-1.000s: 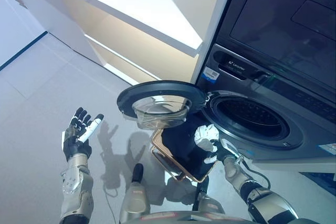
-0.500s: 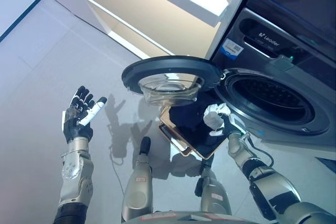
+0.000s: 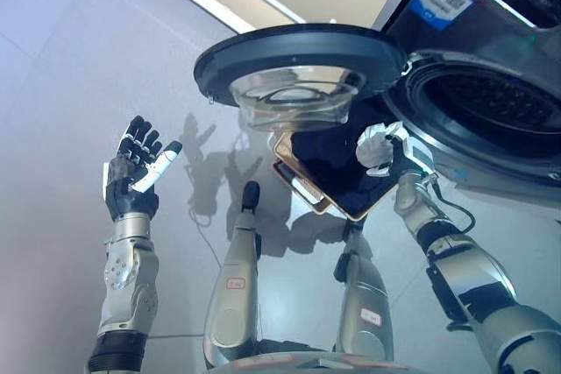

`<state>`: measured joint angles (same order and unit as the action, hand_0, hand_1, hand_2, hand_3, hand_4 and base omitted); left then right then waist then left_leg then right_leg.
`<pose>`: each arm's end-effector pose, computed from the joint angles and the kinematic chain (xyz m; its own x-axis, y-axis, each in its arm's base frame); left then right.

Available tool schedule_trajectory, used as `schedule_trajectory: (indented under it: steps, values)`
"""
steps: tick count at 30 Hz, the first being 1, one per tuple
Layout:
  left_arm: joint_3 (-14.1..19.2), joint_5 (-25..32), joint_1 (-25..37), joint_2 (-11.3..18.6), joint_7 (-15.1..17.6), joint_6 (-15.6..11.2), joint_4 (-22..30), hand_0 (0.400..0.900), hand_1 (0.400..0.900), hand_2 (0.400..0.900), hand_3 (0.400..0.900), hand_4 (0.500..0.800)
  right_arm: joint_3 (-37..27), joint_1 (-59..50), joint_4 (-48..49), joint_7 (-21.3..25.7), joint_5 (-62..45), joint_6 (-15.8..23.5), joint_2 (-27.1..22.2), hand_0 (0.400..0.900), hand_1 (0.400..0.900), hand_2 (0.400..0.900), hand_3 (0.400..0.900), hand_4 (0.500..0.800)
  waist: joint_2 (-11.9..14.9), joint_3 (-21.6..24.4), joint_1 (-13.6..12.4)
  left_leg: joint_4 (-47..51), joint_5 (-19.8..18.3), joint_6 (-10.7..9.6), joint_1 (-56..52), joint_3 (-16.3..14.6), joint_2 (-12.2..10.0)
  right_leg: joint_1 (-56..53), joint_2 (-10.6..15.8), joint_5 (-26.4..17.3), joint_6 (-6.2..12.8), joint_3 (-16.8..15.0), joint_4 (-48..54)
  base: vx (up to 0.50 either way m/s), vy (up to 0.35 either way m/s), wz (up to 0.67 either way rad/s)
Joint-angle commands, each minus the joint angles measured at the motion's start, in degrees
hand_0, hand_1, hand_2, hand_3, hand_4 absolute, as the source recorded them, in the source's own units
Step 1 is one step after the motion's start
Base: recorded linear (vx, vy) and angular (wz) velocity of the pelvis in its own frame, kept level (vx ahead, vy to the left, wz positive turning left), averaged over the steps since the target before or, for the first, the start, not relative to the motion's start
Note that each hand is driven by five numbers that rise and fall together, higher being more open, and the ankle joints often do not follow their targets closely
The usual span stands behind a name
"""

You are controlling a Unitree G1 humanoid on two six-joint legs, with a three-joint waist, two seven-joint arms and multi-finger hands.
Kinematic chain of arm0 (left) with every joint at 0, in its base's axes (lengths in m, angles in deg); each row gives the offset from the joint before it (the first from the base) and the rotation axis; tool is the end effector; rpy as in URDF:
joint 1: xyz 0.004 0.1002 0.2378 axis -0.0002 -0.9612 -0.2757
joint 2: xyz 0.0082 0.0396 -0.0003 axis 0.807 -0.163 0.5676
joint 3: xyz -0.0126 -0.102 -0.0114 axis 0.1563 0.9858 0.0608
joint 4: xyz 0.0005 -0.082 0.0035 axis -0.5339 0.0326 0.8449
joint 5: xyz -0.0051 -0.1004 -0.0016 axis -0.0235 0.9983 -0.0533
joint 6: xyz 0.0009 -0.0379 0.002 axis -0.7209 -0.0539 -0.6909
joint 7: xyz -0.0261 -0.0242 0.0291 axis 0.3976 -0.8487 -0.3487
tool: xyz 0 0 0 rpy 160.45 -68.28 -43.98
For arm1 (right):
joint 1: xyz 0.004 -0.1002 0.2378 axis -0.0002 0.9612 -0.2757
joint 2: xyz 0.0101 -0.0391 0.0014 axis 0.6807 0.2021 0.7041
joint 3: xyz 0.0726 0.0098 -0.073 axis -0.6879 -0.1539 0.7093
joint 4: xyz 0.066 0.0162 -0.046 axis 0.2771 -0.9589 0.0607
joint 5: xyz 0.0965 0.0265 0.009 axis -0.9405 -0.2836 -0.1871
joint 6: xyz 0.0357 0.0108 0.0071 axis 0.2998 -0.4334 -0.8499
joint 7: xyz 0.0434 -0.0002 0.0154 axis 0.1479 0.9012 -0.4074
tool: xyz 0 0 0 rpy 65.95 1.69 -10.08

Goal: Put the clothes in the basket into the washing machine.

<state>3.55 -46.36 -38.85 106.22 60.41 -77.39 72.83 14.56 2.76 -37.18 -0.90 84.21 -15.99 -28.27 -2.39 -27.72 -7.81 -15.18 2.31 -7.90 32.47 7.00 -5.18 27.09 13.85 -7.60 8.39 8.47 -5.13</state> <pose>0.1884 0.2355 0.0501 0.9245 0.3100 0.2217 -0.2448 0.9289 -0.2780 0.3108 -0.2353 0.0470 0.9342 -0.3457 -0.0875 0.1008 0.4912 -0.8652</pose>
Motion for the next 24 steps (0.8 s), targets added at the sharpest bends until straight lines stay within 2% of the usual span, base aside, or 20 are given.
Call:
schedule_trajectory:
  steps: [1, 8, 15, 16, 24]
  values:
    - [2.36, 1.35, -3.37, 3.89, 0.95, -7.8, 9.99, 0.9, 0.9, 0.9, 0.9, 0.8, 2.8, -2.99, -0.64, 4.29, -2.15, 0.5, -3.85, 0.9, 0.9, 0.9, 0.9, 0.8, -0.02, 3.43, 0.06, -0.04, 0.23, 5.5, 7.21, -0.05, 3.69, 3.07, 0.95, 3.77, -0.56, -2.92, -5.03, -0.06, 0.053, -0.01]
    - [1.98, 1.2, -2.8, 5.2, 1.78, -8.75, 13.94, 0.9, 0.9, 0.9, 0.9, 0.8, 4.53, -8.12, -3.56, 5.58, -2.36, -0.14, -7.95, 0.9, 0.9, 0.9, 0.9, 0.8, -0.14, 2.41, -0.76, -1.24, 0.27, 5.68, 12.61, 0.16, 4.47, 8.26, 1.02, 3.19, -0.4, -2.9, -5.77, -0.01, 0.009, 0.0]
    - [2.02, 0.86, -1.39, 5.66, 3.34, -9.39, 15.44, 0.9, 0.9, 0.9, 0.9, 0.8, 5.82, -12.95, -5.41, 6.39, -3.4, -0.68, -11.36, 0.9, 0.9, 0.9, 0.9, 0.8, -0.36, 0.36, -1.24, -2.44, 0.45, 5.73, 17.39, 0.69, 4.98, 13.81, 1.1, 3.71, -0.56, -2.89, -8.83, -0.02, -0.002, 0.04]
    - [1.94, 0.62, -1.11, 5.63, 3.62, -9.48, 16.22, 0.9, 0.9, 0.9, 0.9, 0.8, 6.01, -13.51, -5.38, 6.63, -3.53, -0.68, -11.75, 0.9, 0.9, 0.9, 0.9, 0.8, -0.35, 0.29, -1.33, -2.67, -1.3, 5.45, 17.37, 1.13, 5.01, 14.05, 0.92, 5.19, -0.26, -3.28, -9.54, 0.05, 0.001, 0.04]
    - [1.59, -0.52, 0.93, 6.23, 6.23, -10.66, 18.35, 0.9, 0.9, 0.9, 0.9, 0.8, 7.57, -18.96, -4.7, 8.79, -5.8, -0.04, -14.27, 0.9, 0.9, 0.9, 0.9, 0.8, -0.93, -2.05, -1.24, -6.8, -2.01, 5.55, 24.75, 1.12, 5.92, 22.44, 1.07, 6.02, -0.38, -4.42, -14.63, -0.02, 0.029, -0.02]
